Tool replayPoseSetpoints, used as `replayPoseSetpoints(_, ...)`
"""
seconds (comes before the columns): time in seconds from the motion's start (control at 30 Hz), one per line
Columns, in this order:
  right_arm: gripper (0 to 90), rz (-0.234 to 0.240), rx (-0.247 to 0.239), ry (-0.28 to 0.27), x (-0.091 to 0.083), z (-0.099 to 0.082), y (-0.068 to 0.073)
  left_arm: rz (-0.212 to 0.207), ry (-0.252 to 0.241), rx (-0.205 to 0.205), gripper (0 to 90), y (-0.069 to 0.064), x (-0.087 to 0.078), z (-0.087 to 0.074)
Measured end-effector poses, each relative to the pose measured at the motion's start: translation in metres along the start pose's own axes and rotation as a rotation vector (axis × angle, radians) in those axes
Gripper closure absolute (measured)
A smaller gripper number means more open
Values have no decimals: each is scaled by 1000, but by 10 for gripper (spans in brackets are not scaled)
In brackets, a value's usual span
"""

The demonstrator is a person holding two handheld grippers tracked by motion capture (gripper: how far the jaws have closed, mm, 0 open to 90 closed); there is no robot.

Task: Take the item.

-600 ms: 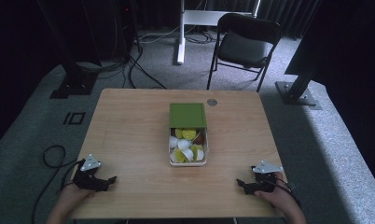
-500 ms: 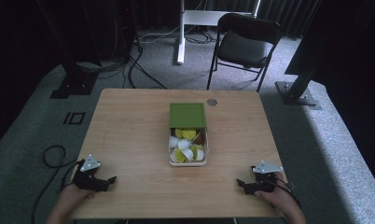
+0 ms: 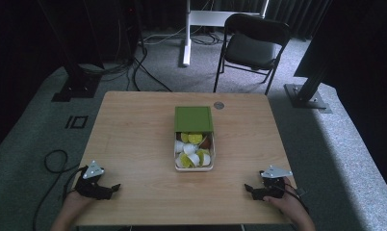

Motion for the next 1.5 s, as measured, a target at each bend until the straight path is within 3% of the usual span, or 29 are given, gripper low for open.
replayPoseSetpoints(0.23, 145, -9, 6, -5, 1, 1, 1, 0, 0, -1, 21, 0, 0, 0)
replayPoseSetpoints(0.43, 149, -34, 41, -4, 3, 5, 4, 0, 0, -1, 21, 0, 0, 0)
replayPoseSetpoints(0.87, 168, -68, 86, -76, -6, 26, 3, 0, -1, 0, 20, 0, 0, 0)
replayPoseSetpoints(0.93, 168, -56, 125, -92, -7, 30, 3, 0, -1, 0, 20, 0, 0, 0)
replayPoseSetpoints(1.03, 168, -52, 138, -106, -11, 35, 6, 0, -1, 0, 21, 0, 0, 0)
replayPoseSetpoints(1.5, 170, -20, 115, -159, -26, 67, 20, 0, -1, 0, 21, 0, 0, 0)
Point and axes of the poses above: each handheld gripper's, and its own axes: x roughly forward along the jaws, z roughly out of its top, y roughly to its left, the point moved 2 cm from there along x, roughly forward along the jaws, and after that the axes turned 7 degrees about y, right-handed, at the moved point
